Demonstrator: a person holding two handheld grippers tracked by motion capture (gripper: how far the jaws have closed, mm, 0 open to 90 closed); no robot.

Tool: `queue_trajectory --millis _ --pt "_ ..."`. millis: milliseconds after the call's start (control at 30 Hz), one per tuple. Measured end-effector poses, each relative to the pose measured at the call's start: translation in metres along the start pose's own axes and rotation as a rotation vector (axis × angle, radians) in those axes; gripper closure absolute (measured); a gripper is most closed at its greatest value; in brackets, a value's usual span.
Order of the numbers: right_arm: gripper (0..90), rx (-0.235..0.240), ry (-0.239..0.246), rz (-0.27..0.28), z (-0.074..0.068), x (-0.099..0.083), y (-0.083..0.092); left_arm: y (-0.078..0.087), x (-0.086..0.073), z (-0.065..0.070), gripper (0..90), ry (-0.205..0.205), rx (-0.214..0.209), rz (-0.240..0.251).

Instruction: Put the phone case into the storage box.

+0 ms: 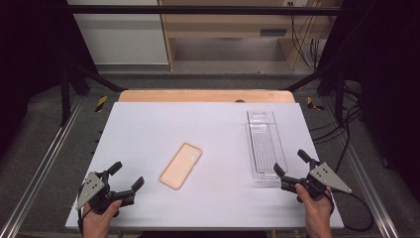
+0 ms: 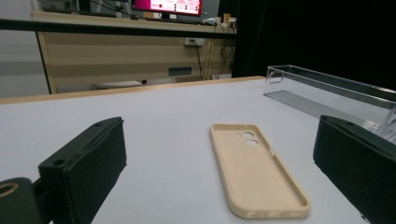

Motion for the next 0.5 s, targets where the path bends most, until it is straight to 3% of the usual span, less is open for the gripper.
queue_trajectory --millis 233,367,400,500 --pt "3.5 -0.004 -0.018 0.007 0.0 0.001 0.001 -0.001 0.002 0.013 2.7 -0.007 -0.029 -0.022" --pt "3.5 -0.007 -0.014 0.011 0.0 0.002 0.002 -0.009 0.004 0.021 3.1 -0.006 -0.034 -0.059" --pt "3.4 -0.008 -0.016 0.012 0.0 0.003 0.003 -0.014 0.005 0.028 3.1 -0.036 -0.052 -0.096" --pt "3.4 -0.015 -0.006 0.018 0.0 0.005 0.004 -0.018 0.007 0.033 3.0 -0.056 -0.053 -0.121"
Point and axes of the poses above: each handheld gripper's, and its own axes: y roughly backward along the jaws, x roughly out of its top, z roughly to its right, the point moved 10 cm from there along -y, roughly forward along the jaws, and after that the axes turned 1 degree about -x, right-handed, at the moved point
